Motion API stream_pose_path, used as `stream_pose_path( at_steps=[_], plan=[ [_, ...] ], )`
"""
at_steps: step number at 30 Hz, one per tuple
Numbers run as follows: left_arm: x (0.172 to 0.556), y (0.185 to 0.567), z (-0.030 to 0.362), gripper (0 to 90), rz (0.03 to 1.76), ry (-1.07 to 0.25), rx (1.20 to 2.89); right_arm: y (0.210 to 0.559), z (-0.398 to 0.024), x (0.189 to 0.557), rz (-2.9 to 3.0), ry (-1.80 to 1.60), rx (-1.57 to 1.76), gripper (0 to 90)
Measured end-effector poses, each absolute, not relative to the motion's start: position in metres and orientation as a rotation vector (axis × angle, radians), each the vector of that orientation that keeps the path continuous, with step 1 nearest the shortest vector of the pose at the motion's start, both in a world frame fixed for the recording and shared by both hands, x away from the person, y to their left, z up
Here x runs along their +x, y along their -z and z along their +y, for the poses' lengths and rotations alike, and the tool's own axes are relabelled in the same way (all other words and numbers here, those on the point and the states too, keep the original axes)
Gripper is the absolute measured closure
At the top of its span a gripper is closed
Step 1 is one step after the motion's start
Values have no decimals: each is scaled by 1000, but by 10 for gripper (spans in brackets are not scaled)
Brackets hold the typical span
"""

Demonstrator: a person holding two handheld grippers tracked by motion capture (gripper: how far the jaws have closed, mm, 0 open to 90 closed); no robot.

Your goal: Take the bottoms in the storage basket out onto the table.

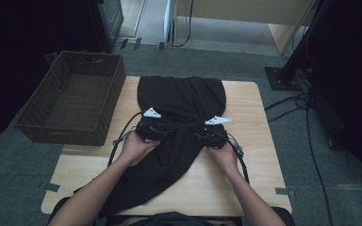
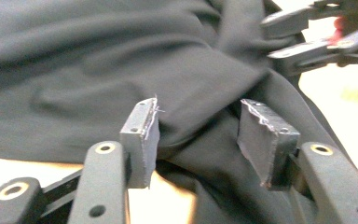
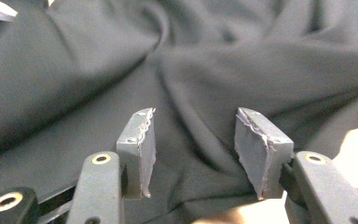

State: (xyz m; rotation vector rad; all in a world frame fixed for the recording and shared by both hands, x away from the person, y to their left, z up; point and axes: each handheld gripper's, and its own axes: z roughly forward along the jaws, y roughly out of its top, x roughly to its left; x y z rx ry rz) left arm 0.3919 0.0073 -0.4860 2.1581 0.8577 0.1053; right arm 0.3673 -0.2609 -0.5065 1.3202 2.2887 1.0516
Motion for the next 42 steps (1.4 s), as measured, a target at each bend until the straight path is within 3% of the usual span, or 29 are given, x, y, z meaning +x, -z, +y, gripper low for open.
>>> stream_pose_path(
  at_steps=[10,11,13,18,22,27,33,42],
  plan=[
    [392,506,7,495,840,-128,2206,519,-256,364,2219,-1063,1282,543],
    [391,508,5,558,817,-163,2217,519,-255,363,2216,-1047,1269,560],
    [391,510,5,586,799,-170,2216,519,-254,363,2215,-1047,1269,579],
    [391,511,11,836,797,-163,2214,518,-257,362,2205,-1053,1307,803],
    [395,505,19,868,828,-188,2212,515,-266,365,2210,-1066,1384,850],
    [404,500,47,871,916,-215,2181,504,-289,364,2173,-1071,1461,856],
    [407,504,78,862,1001,-151,2116,505,-321,363,2211,-1002,1491,845],
    [406,500,77,762,995,-116,2077,496,-325,359,2153,-1092,1472,654]
  ],
)
